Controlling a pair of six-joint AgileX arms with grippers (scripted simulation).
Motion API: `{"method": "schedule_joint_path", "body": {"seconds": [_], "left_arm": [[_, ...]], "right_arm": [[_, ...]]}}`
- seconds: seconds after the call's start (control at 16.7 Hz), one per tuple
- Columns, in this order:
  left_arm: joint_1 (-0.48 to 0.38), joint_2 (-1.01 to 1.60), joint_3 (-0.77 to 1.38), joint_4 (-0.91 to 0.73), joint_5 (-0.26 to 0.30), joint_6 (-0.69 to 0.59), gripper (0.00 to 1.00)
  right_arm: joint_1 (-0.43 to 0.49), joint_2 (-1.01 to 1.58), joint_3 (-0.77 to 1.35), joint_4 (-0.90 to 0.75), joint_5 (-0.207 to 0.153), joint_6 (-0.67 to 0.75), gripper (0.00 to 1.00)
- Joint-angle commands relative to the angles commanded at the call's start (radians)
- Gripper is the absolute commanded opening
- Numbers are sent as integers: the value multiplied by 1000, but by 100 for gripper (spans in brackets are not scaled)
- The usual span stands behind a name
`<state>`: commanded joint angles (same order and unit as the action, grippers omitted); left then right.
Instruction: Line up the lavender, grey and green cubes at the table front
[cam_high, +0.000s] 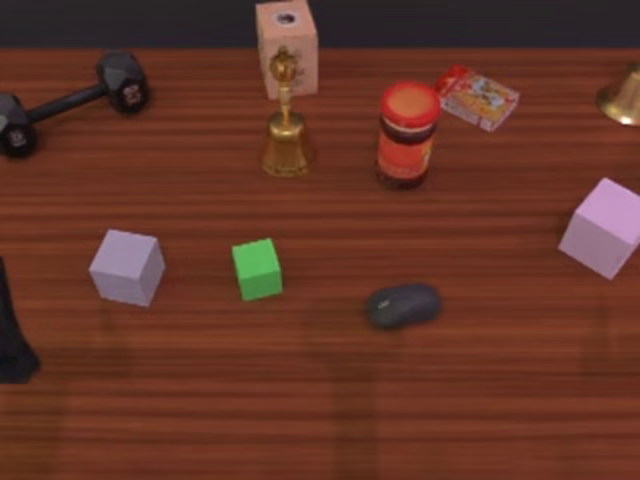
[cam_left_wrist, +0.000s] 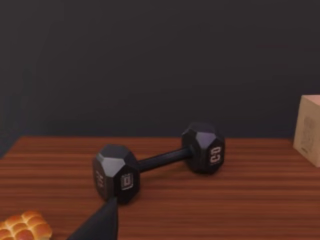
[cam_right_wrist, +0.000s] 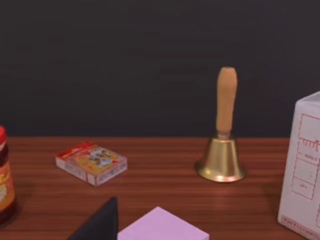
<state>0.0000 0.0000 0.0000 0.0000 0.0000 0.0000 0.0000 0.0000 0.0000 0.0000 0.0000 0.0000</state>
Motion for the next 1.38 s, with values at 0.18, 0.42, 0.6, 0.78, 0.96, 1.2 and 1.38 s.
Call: {"method": "schedule_joint_path", "body": {"seconds": [0.18, 0.42, 0.6, 0.78, 0.96, 1.2, 1.38], "left_arm": [[-4, 10, 10, -6, 1, 5, 100], [-47, 155, 154, -98, 4, 71, 100], [-99, 375, 355, -223, 4, 158, 100], [-162, 681, 601, -381, 2, 265, 100], [-231, 1036, 860, -557, 3, 380, 100], [-323, 1499, 1195, -788, 7, 530, 100], [-384, 1780, 1419, -938, 9, 631, 100]], "right_arm": [[0, 0, 0, 0, 0, 0, 100], [0, 0, 0, 0, 0, 0, 100], [0, 0, 0, 0, 0, 0, 100], [0, 0, 0, 0, 0, 0, 100], [0, 0, 0, 0, 0, 0, 100], [0, 0, 0, 0, 0, 0, 100], [0, 0, 0, 0, 0, 0, 100]]}}
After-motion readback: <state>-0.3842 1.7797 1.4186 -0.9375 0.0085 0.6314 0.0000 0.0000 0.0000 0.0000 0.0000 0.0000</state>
